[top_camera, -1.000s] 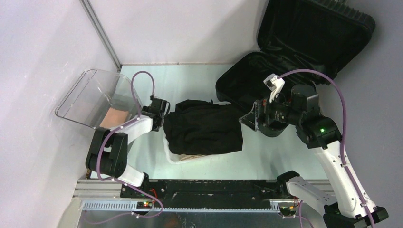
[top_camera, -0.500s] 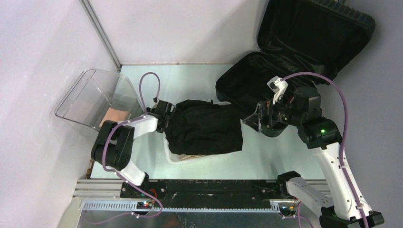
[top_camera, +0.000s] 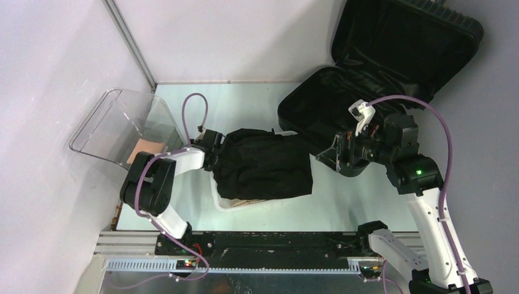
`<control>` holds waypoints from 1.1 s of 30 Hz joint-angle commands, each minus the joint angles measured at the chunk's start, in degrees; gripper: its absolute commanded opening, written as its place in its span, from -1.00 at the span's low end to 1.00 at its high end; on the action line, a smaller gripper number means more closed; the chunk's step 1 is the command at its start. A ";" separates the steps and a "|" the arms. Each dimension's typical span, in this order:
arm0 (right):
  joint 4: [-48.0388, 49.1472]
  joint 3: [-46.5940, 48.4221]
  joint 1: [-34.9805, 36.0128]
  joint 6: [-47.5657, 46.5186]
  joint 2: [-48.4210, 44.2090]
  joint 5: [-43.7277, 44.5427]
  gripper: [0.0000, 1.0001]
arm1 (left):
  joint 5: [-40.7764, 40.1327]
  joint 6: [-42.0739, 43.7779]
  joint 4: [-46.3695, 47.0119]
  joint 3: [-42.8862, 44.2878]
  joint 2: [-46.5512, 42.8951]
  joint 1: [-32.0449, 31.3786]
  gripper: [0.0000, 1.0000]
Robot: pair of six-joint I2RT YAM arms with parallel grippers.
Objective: Open, take out, and arrange the luggage
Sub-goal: Close the drawer in the storage box, then open the drawer of the storage box.
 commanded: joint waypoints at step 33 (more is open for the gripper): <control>-0.65 -0.90 -1.30 -1.87 -1.29 -1.43 0.99 | 5.27 -7.66 -21.39 13.06 -10.40 -7.16 -0.53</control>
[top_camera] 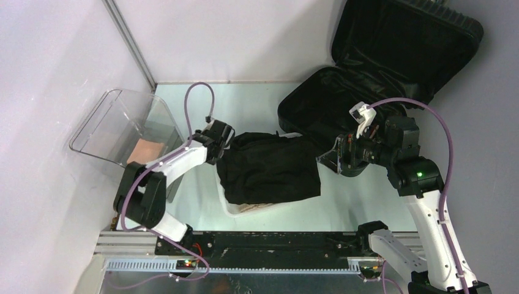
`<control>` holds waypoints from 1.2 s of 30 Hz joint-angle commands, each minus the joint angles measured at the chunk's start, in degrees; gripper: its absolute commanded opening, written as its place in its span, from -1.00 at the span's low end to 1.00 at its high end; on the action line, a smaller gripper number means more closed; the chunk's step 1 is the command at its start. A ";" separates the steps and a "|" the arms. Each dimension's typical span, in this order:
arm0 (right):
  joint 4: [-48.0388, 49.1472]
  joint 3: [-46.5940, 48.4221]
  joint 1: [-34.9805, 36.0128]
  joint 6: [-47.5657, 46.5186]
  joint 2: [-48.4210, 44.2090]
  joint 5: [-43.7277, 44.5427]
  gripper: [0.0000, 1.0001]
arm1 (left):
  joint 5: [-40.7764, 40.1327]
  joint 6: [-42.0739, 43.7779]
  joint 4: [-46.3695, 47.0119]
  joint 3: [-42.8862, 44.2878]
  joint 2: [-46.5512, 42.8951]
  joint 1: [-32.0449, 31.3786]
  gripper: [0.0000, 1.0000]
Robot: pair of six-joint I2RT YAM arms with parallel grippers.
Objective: Open, take out, and arrange the luggage
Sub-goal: Open the drawer of the storage box.
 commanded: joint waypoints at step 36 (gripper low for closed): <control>-0.56 0.15 -0.40 0.24 -1.45 -0.73 0.99 | 17.09 12.11 3.99 1.77 4.08 13.02 -1.00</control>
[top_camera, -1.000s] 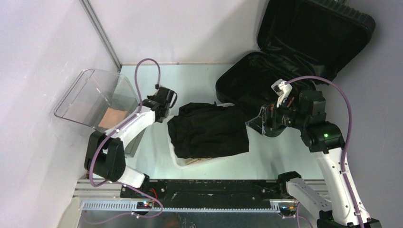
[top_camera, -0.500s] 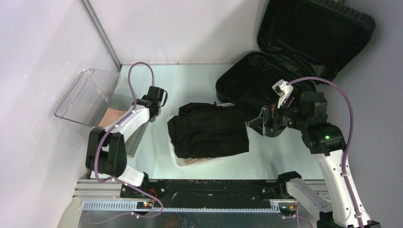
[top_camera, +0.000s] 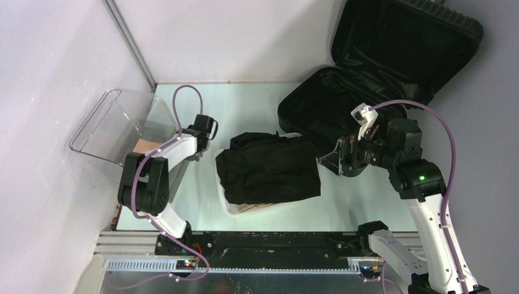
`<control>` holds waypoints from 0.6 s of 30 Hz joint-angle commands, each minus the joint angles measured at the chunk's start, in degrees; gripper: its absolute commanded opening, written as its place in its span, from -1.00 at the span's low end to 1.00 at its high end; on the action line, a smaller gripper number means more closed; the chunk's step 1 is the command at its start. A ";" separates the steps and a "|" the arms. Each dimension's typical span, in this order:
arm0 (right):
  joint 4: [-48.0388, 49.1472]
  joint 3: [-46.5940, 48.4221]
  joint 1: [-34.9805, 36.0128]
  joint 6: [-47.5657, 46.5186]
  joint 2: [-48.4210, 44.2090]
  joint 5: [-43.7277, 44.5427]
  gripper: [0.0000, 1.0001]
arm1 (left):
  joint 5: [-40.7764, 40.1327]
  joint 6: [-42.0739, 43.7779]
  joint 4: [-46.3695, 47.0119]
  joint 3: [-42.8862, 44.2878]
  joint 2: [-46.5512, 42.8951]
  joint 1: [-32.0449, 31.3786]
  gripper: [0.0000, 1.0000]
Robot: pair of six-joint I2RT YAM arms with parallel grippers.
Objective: Open, take out, and arrange the luggage
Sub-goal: Open the drawer of the storage box.
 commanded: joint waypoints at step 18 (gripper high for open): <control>3.85 -2.07 -0.27 2.72 0.94 -1.97 0.99 | 17.33 -3.69 -7.91 4.74 0.45 0.21 -0.91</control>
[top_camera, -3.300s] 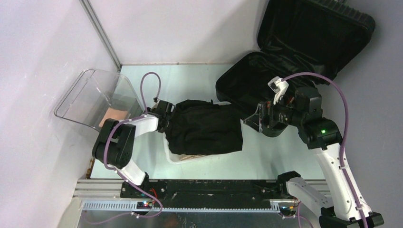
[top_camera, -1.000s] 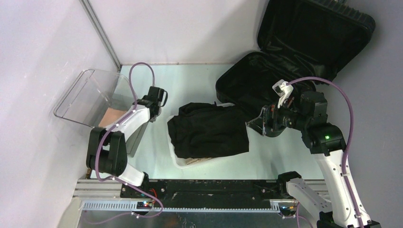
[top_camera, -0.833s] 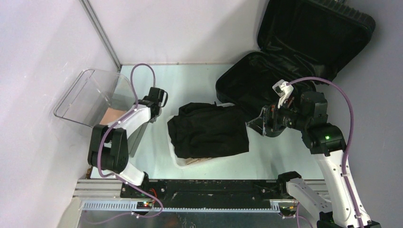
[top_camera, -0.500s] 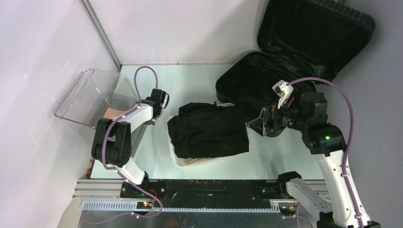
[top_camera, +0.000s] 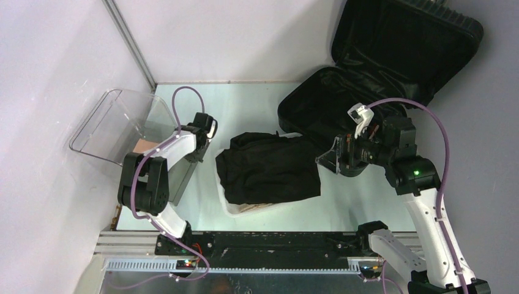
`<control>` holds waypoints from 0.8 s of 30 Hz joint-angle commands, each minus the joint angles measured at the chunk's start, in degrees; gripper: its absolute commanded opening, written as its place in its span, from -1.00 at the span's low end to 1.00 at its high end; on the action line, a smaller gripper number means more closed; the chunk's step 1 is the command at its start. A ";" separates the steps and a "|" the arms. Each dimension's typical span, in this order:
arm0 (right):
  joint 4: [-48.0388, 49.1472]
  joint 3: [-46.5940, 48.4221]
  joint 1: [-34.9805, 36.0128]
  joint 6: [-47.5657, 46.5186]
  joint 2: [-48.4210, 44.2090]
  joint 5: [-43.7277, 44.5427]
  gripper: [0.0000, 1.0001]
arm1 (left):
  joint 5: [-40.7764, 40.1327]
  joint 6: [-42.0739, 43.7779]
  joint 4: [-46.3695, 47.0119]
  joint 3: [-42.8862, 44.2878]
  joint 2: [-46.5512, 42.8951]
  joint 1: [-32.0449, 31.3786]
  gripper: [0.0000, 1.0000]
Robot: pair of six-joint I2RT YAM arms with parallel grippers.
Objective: Open, take out, and arrange the luggage
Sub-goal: Open the drawer of the storage box.
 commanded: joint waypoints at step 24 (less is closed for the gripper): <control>5.03 -1.29 -0.30 4.60 -1.84 -2.13 0.99 | -1.38 0.23 -6.19 -1.59 -7.17 0.11 -0.69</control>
